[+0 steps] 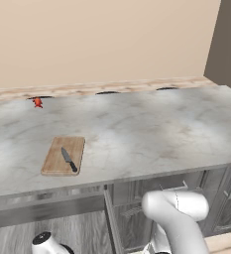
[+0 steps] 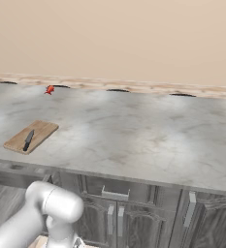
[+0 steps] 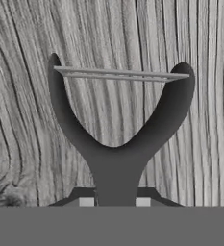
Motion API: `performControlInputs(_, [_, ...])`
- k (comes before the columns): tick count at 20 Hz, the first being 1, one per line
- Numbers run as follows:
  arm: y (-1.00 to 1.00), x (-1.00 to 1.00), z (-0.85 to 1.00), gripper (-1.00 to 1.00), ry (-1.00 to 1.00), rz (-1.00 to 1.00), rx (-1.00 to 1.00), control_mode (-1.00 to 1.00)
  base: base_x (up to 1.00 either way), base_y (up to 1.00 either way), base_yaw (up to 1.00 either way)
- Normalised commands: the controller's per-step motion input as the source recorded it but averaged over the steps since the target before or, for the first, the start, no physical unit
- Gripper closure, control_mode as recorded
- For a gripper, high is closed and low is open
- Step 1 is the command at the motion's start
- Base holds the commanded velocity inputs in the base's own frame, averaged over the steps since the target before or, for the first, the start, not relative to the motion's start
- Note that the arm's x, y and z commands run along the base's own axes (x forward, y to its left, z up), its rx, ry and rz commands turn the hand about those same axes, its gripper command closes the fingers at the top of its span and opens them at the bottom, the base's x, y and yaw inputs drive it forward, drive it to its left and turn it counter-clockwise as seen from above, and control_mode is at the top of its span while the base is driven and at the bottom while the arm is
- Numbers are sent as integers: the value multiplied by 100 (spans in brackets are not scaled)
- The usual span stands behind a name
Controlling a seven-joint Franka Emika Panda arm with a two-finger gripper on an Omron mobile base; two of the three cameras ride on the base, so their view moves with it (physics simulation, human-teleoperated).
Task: Open the drawer on the left and place the cutting tools on the cutting board.
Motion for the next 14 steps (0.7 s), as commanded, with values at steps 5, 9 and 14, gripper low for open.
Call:
performControlInputs(5, [-2, -10, 83, 100, -12, -4, 2, -100, 0, 0, 0])
performControlInputs(9, [-28, 6, 100, 100, -2, -3, 6, -100, 0, 0, 0])
performControlInputs(14, [-39, 27, 100, 100, 2, -1, 4, -100, 0, 0, 0])
